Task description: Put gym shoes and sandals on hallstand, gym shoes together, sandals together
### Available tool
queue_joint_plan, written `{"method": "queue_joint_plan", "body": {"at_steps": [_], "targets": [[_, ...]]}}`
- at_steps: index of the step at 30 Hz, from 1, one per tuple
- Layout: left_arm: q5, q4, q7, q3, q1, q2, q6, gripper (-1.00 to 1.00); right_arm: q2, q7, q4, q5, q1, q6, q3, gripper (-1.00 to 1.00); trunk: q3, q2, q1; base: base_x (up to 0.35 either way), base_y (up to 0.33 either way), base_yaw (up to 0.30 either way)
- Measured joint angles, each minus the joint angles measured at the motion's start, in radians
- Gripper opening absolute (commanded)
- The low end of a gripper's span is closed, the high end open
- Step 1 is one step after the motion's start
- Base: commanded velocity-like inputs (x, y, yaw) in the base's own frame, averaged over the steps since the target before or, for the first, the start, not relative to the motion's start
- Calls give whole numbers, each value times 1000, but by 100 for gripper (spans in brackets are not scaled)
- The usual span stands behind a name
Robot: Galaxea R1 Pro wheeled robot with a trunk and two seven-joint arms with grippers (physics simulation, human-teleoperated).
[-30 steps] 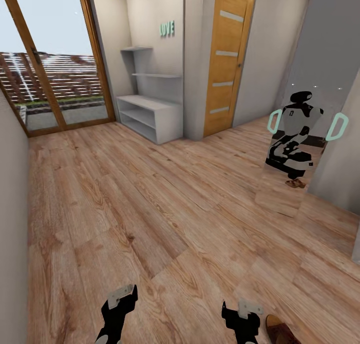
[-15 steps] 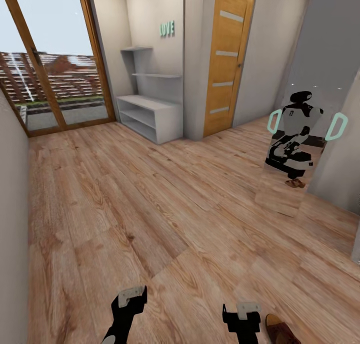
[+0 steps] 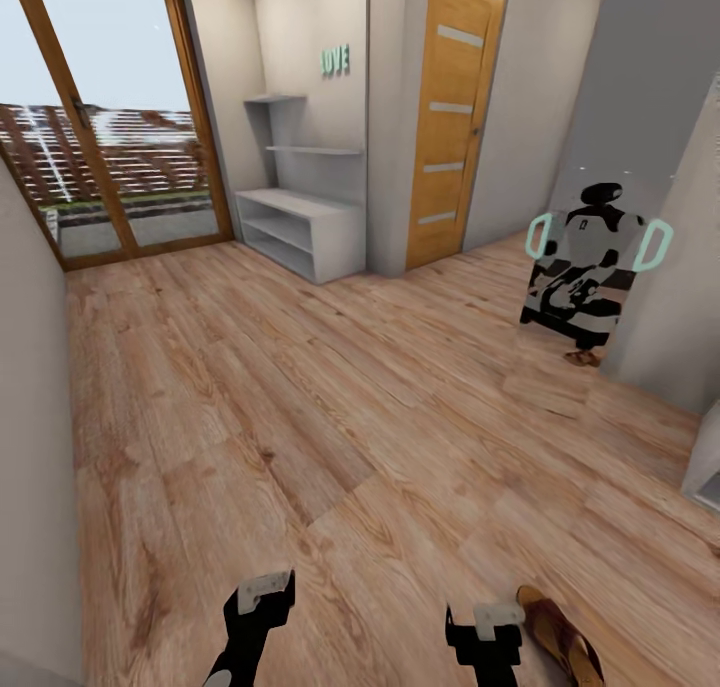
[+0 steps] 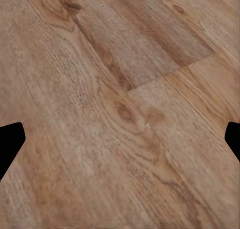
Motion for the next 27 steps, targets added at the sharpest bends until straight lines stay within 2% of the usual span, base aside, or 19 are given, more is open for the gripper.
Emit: {"method": "queue_joint_plan", "body": {"at_steps": [10, 27], "targets": [[0, 0, 0, 0, 0, 0, 0, 100, 0, -1, 16, -2, 0, -17, -1, 100, 0, 0, 0, -96, 0, 0], [-1, 0, 1, -3, 0, -4, -1, 100, 3, -2, 22, 1, 0, -20, 0, 100, 0, 0, 0, -18, -11, 0]]}}
